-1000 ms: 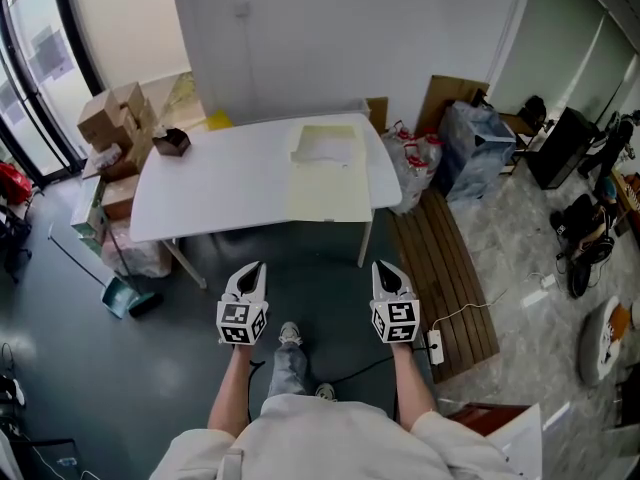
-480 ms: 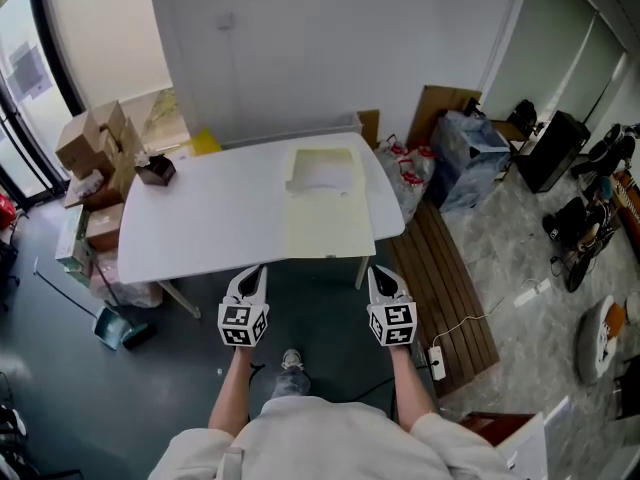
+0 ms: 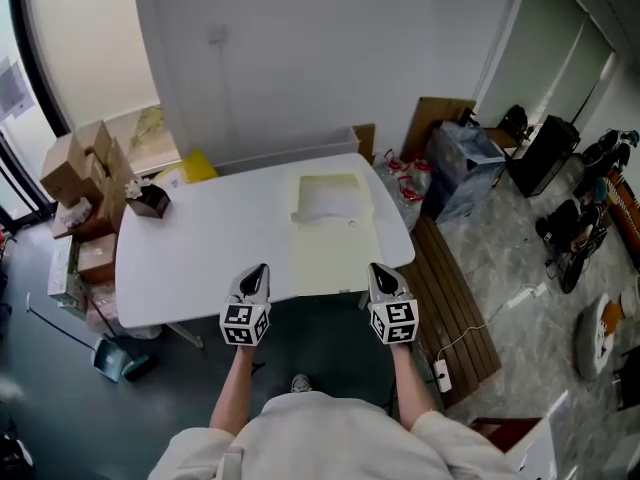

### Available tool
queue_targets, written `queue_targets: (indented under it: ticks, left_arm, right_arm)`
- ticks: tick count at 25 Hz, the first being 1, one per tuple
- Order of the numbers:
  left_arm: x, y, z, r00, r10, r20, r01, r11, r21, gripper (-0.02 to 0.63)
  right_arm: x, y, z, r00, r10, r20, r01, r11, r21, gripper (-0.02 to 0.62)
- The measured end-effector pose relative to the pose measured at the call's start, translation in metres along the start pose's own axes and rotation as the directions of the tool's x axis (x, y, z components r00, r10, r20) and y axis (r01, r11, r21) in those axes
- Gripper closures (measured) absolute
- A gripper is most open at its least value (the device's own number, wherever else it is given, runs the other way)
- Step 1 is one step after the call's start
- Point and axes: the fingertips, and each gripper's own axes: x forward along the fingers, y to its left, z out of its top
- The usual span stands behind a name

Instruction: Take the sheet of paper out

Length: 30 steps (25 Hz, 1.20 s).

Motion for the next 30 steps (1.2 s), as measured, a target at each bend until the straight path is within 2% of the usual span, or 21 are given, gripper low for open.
queue_targets:
  ticks: [9, 15, 22, 30]
  left_arm:
    - [0.033, 0.036, -0.006, 0.999, -0.03, -0.021, 0.03, 1.0, -0.007, 0.6]
    - [0.048, 0.053, -0.004, 1.0, -0.021, -0.021, 0.021, 1.0, -0.015, 0.6]
    - [0.084, 0.066, -0.005, 1.0, -0.008, -0.03, 0.008, 1.0, -0.004, 0.6]
    - [0.154, 0.091, 0.01, 0.999, 0.018, -0.042, -0.018, 1.0, 0.017, 0.6]
  right_arm:
    - [0.044, 0.009, -0.008, 0.999, -0.019, -0.041, 0.02, 1.0, 0.015, 0.594]
    - [0.061, 0.007, -0.012, 0.998, -0.02, -0.052, 0.02, 1.0, 0.009, 0.594]
    - [0.093, -0.012, -0.02, 0.998, -0.016, -0.054, 0.018, 0.999, 0.03, 0.594]
    - [0.171, -0.051, -0.005, 1.0, 0.011, -0.026, -0.01, 0.999, 0.049, 0.594]
